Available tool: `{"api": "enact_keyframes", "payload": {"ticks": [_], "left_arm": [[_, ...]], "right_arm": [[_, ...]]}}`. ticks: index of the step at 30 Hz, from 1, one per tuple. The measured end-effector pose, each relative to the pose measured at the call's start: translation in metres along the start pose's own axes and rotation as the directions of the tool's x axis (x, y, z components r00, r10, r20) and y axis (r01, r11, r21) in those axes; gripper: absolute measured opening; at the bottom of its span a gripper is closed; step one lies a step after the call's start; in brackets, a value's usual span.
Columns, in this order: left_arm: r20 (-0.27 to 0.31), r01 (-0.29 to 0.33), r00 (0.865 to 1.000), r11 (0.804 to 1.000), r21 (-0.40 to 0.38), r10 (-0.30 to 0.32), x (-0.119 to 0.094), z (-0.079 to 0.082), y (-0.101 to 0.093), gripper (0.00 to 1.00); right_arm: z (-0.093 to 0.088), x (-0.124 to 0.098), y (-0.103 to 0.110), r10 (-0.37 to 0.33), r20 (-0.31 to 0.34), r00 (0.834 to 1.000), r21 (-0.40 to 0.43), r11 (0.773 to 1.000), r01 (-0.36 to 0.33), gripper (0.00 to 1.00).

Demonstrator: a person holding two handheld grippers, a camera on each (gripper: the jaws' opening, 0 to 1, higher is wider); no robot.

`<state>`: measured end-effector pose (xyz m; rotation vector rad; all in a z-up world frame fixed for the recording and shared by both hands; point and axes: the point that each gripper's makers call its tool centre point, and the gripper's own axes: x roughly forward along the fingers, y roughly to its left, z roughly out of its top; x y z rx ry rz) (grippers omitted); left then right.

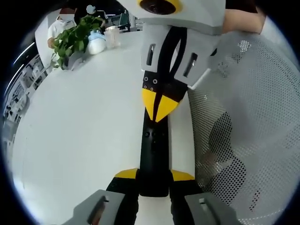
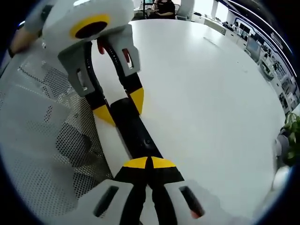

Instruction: Press the specified remote control buttons in sequence, fully releasing each button before pressing the next.

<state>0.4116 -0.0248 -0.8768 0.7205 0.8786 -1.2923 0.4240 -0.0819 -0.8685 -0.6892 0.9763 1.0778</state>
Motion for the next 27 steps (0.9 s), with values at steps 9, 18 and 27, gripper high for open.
{"api": "enact_keyframes", "payload": {"ticks": [9,18,27], "left_arm": [[0.001,0.000,1.000,1.000,0.000,0.000,-0.0002,0.0001,0.0001,0.24],[0.000,0.002,1.000,1.000,0.004,-0.002,-0.0006,0.0000,-0.0001,0.24],[-0.001,0.002,1.000,1.000,0.004,-0.002,0.0001,-0.0004,0.0000,0.24]], "right_arm": [[0.0001,-0.0004,0.0000,-0.008,-0.004,1.000,-0.003,1.000,0.008,0.00],[0.0003,-0.0003,0.0006,-0.023,-0.013,1.000,-0.023,0.999,0.023,0.00],[0.0000,-0.0002,0.0006,-0.032,-0.009,0.999,-0.026,0.999,0.032,0.00]]}}
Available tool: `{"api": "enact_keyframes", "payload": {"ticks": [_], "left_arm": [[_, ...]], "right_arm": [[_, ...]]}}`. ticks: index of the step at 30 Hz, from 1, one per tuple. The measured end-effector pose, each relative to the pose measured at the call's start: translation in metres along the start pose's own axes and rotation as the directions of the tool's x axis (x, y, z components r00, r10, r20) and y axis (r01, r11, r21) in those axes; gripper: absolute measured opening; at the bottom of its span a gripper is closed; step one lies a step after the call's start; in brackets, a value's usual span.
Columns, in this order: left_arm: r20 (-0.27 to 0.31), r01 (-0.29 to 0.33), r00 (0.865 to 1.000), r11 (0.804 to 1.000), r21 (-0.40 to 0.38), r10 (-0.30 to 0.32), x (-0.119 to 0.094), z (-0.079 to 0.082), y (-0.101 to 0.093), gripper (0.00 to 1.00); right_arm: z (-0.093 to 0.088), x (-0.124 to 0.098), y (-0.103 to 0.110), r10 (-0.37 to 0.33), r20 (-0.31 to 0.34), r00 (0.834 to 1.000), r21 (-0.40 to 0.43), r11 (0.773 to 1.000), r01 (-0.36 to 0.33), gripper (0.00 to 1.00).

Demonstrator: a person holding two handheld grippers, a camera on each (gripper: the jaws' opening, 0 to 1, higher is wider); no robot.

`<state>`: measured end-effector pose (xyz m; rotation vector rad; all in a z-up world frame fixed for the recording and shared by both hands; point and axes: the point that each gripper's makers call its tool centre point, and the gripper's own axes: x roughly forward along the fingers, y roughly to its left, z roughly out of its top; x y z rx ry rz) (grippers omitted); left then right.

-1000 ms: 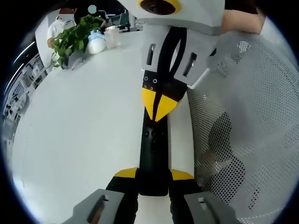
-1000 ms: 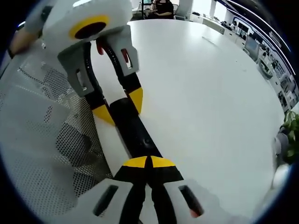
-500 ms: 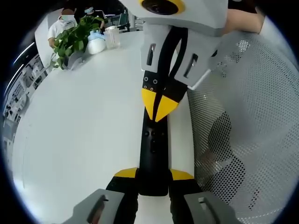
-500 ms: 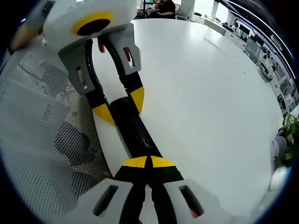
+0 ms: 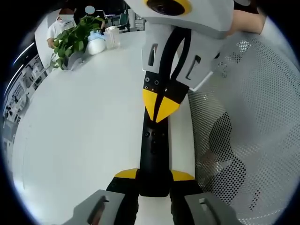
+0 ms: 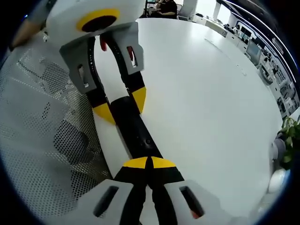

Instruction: Press the specified remote control buttons in sequence, fully releasing each button before pressing the next.

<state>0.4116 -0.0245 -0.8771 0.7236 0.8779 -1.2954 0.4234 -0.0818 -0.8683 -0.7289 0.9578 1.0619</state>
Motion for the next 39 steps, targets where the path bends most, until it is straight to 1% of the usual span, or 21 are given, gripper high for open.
{"api": "enact_keyframes", "payload": {"ticks": [4,11,23,29,36,39], "left_arm": [[-0.002,-0.001,1.000,1.000,0.002,0.001,-0.0004,0.0002,-0.0002,0.24],[0.000,0.000,1.000,1.000,-0.002,0.000,-0.0003,0.0003,-0.0001,0.24],[0.013,0.001,1.000,1.000,-0.010,0.000,-0.0003,0.0005,-0.0002,0.24],[0.021,-0.001,1.000,1.000,-0.014,0.001,0.0000,0.0005,0.0003,0.24],[0.019,-0.007,1.000,1.000,-0.010,0.007,-0.0002,0.0006,0.0000,0.24],[0.022,-0.003,1.000,1.000,-0.017,0.003,-0.0007,0.0007,-0.0001,0.24]], "right_arm": [[0.0003,0.0000,0.0008,-0.006,-0.001,1.000,-0.037,0.999,0.006,0.00],[0.0003,0.0001,0.0001,-0.010,-0.002,1.000,-0.045,0.999,0.010,0.00],[0.0002,-0.0004,0.0003,-0.020,0.006,1.000,-0.049,0.999,0.020,0.00],[0.0003,-0.0006,-0.0001,-0.020,0.011,1.000,-0.033,0.999,0.020,0.00],[0.0006,-0.0007,0.0004,-0.028,0.005,1.000,-0.066,0.997,0.028,0.00],[0.0020,-0.0006,0.0025,-0.026,0.004,1.000,-0.100,0.995,0.026,0.00]]}}
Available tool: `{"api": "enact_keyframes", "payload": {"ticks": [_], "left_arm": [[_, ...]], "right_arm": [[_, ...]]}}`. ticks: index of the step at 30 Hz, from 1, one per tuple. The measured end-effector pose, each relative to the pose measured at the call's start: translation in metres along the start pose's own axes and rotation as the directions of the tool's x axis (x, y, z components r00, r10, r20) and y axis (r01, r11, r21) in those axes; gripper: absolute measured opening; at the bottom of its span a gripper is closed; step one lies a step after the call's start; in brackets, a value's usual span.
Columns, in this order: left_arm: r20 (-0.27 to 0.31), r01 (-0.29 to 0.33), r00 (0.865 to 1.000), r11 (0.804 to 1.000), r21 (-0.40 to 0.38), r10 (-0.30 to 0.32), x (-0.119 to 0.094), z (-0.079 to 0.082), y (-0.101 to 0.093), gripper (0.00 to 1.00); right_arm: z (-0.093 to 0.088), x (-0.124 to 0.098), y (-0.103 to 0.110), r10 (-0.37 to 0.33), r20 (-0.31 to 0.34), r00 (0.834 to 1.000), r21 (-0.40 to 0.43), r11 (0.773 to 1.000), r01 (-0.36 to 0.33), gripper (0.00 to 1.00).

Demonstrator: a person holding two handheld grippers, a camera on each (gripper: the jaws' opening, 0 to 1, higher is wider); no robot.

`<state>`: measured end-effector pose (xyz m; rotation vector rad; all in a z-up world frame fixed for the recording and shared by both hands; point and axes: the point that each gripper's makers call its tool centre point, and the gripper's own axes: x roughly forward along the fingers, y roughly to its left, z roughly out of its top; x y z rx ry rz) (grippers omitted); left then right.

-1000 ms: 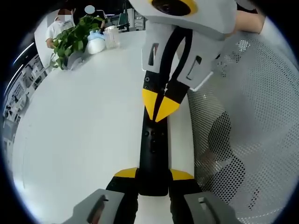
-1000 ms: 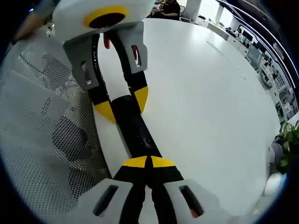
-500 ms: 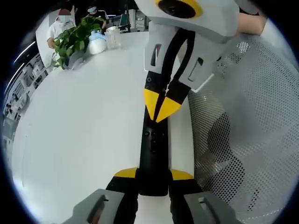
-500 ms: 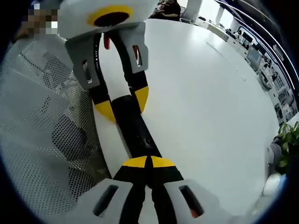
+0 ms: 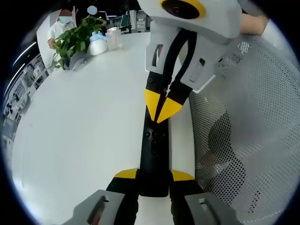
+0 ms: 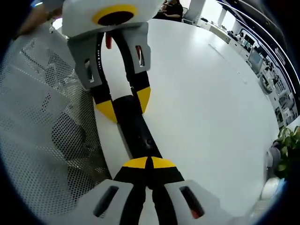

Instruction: Press the specified remote control buttons in sequence, fully releasing each button before pressing the next.

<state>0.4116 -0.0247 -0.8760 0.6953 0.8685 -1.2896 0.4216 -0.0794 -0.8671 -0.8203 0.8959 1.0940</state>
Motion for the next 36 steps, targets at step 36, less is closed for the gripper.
{"api": "enact_keyframes", "payload": {"ticks": [36], "left_arm": [[0.001,0.006,1.000,1.000,0.000,-0.006,0.000,0.000,0.000,0.24]], "right_arm": [[0.014,0.006,0.019,0.037,0.023,0.999,-0.200,0.979,-0.031,0.00]]}}
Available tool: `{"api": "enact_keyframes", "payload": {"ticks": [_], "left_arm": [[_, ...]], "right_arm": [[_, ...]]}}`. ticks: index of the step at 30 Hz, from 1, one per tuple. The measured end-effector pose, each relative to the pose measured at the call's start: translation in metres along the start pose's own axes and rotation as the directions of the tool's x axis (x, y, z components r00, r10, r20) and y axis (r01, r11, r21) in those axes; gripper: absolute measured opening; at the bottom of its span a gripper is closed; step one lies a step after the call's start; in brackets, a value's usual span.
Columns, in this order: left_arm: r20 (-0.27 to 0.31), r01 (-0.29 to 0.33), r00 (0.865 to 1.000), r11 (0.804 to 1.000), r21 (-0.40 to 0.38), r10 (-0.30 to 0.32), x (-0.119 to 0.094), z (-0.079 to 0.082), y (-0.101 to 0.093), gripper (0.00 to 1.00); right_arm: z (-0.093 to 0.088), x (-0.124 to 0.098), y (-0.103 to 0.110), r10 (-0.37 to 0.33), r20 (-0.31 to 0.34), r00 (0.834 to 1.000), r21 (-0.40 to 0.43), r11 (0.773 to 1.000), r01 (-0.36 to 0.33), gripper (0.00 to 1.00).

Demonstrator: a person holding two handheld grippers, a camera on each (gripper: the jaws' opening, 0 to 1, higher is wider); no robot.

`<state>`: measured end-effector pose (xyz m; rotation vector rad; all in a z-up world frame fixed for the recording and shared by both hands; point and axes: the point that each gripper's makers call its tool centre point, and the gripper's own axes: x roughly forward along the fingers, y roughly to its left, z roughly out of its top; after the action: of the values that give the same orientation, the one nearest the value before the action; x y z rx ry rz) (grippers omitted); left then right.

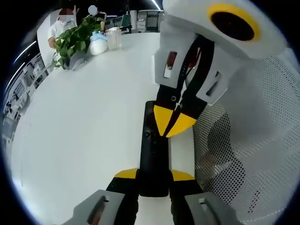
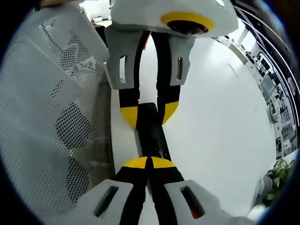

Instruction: Press the specified remote control buttons in sequence, fully releasing each button before pressing the next.

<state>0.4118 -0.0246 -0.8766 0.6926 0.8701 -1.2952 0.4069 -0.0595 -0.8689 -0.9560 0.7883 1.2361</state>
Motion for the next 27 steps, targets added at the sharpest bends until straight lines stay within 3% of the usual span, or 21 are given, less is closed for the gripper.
{"api": "enact_keyframes", "payload": {"ticks": [3,10,13,16,23,27], "left_arm": [[-0.002,-0.003,1.000,1.000,0.004,0.003,0.0000,0.0000,0.0000,0.24],[-0.001,-0.005,1.000,1.000,0.013,0.005,0.0001,-0.0002,0.0001,0.24],[-0.001,-0.004,1.000,1.000,0.013,0.004,0.0004,-0.0002,0.0003,0.24],[-0.001,-0.003,1.000,1.000,0.015,0.003,0.0004,-0.0003,0.0003,0.24],[0.003,-0.002,1.000,1.000,0.027,0.002,0.0003,0.0000,-0.0003,0.24],[0.004,-0.001,1.000,1.000,0.031,0.001,0.0002,-0.0001,-0.0005,0.24]], "right_arm": [[0.0002,0.0011,0.0001,-0.029,-0.025,0.999,-0.138,0.990,0.026,0.00],[0.0003,0.0016,0.0004,-0.036,-0.032,0.999,-0.165,0.986,0.031,0.00],[0.0003,0.0014,-0.0006,-0.026,-0.023,0.999,-0.130,0.991,0.023,0.00],[0.0003,0.0011,-0.0010,-0.002,-0.001,1.000,-0.020,1.000,0.002,0.00],[-0.0005,-0.0003,-0.0028,0.041,0.023,0.999,0.113,0.993,-0.043,0.00],[-0.0019,-0.0010,-0.0067,0.028,0.027,0.999,0.129,0.991,-0.032,0.00]]}}
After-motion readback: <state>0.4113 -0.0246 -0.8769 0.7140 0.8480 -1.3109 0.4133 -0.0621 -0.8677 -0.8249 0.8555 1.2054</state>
